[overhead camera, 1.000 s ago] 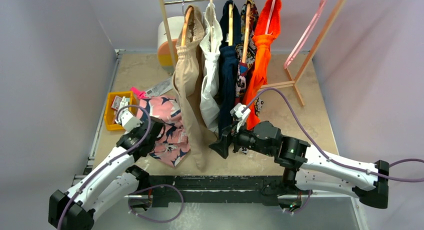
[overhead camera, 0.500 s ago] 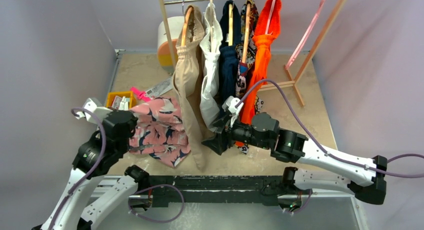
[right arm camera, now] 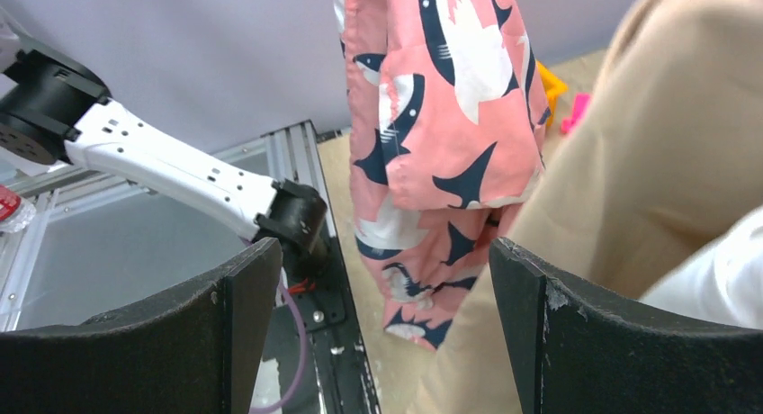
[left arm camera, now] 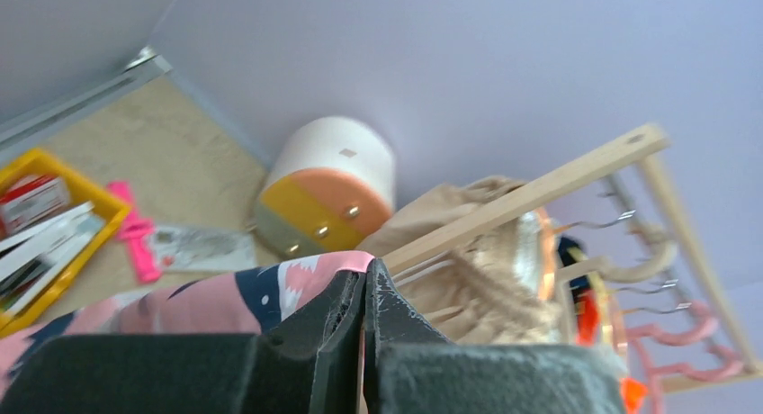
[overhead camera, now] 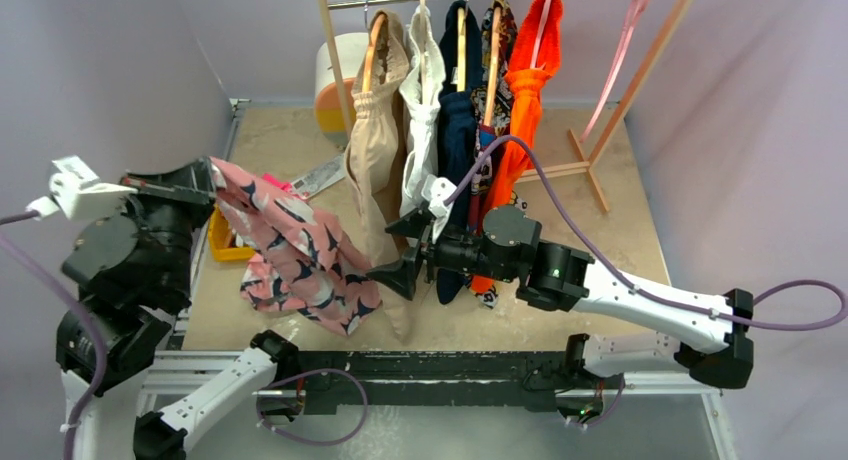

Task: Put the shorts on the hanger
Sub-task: Adjust the shorts at the center of the board.

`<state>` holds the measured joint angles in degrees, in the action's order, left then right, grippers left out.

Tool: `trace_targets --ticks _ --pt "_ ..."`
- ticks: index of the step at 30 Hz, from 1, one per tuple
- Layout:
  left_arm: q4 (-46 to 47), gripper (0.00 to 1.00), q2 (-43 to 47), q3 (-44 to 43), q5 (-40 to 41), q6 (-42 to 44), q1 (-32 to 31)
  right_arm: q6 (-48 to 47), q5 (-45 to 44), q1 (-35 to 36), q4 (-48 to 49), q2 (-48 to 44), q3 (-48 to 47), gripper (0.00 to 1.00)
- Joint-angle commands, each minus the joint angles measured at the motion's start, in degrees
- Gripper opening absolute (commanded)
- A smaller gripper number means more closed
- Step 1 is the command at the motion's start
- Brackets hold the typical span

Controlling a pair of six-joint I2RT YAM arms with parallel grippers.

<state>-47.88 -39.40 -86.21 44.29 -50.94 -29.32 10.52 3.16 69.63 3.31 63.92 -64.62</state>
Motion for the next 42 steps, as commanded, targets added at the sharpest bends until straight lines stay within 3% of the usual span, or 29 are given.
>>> trace_targets --ticks 1,11,17,22,29,33,39,42 --pt "11.1 0.0 -3.1 -8.6 -3.6 6.4 0.2 -3.4 2.1 1.6 4.9 3.0 -5.8 0.86" --pt "19.0 0.0 -9.4 -16.5 -6.2 5.7 0.2 -3.6 -6.0 8.8 8.4 13.6 -9.4 0.88" --pt "22.0 0.0 -10.5 -15.6 -6.2 4.8 0.2 -0.8 -13.0 13.4 10.5 22.0 -13.3 0.89" --pt "22.6 0.0 -11.3 -15.4 -6.3 4.7 0.2 1.6 -12.5 14.2 13.2 28.0 -17.3 0.9" --pt "23.1 0.0 -11.4 -15.2 -5.7 5.2 0.2 4.9 -19.4 14.4 11.4 35.0 -24.4 0.91" --pt "23.3 0.0 -11.1 -14.7 -5.8 5.2 0.2 8.1 -25.0 14.4 5.7 38.5 -28.2 0.9" --pt "23.6 0.0 -11.0 -14.5 -6.1 5.2 0.2 11.7 -29.9 14.3 0.1 42.2 -32.3 0.86" --pt "23.6 0.0 -10.8 -14.5 -6.2 5.2 0.2 12.9 -33.1 14.3 -2.1 43.4 -34.3 0.75"
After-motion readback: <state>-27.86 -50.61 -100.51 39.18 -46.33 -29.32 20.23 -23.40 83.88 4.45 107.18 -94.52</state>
